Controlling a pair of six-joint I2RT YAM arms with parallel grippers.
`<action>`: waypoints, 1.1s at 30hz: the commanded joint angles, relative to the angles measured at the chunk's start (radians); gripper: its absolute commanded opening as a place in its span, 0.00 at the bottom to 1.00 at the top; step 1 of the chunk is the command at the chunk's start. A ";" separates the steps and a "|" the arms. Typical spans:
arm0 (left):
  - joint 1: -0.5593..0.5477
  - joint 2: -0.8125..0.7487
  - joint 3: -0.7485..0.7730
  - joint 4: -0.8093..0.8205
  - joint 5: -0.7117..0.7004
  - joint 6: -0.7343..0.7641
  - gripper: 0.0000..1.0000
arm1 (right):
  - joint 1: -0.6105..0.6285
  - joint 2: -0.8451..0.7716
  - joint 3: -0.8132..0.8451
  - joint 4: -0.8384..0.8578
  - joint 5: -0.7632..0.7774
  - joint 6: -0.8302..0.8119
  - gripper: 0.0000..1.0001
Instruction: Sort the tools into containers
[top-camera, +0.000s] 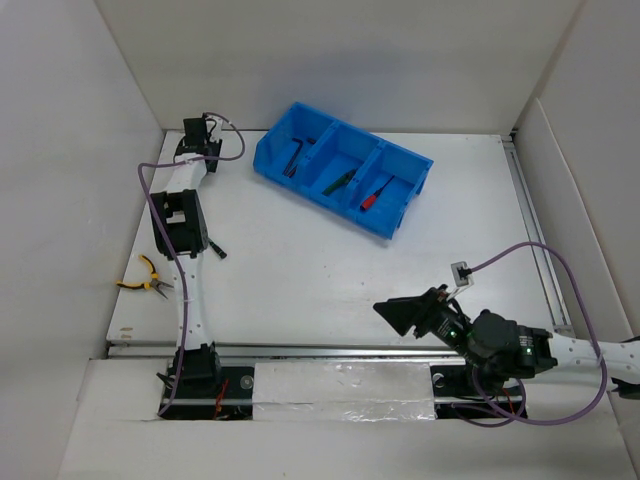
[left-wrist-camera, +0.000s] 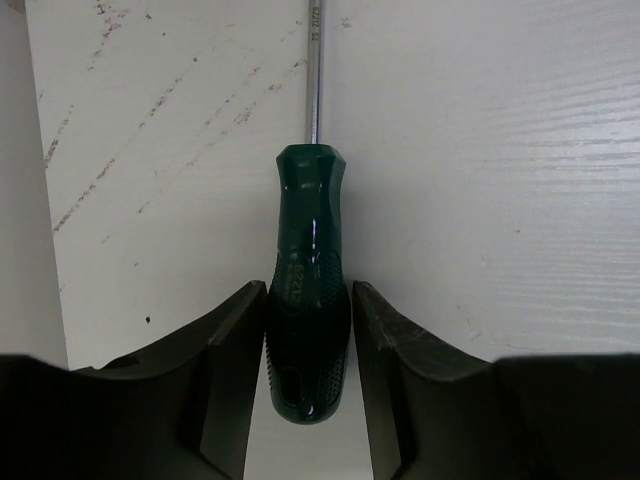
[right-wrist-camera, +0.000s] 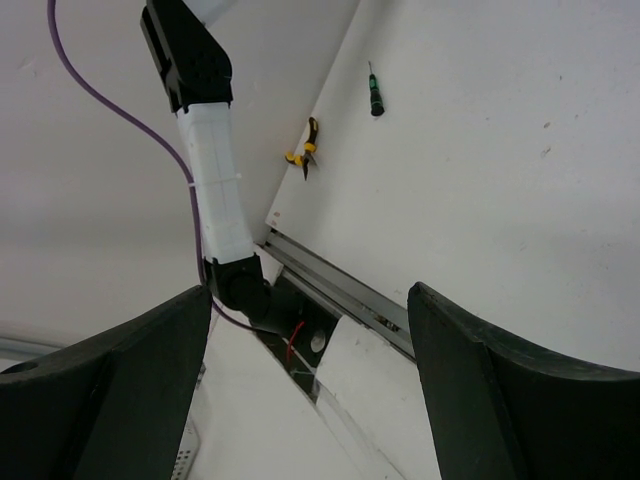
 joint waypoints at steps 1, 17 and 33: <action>0.014 0.013 -0.012 -0.094 0.104 0.024 0.37 | 0.009 -0.030 0.014 0.029 0.027 -0.002 0.83; 0.014 -0.408 -0.371 0.107 0.171 -0.168 0.00 | 0.009 -0.037 0.021 0.027 -0.013 -0.010 0.83; -0.074 -0.960 -0.686 0.285 0.380 -0.528 0.00 | 0.009 -0.111 0.063 -0.111 0.143 0.051 0.84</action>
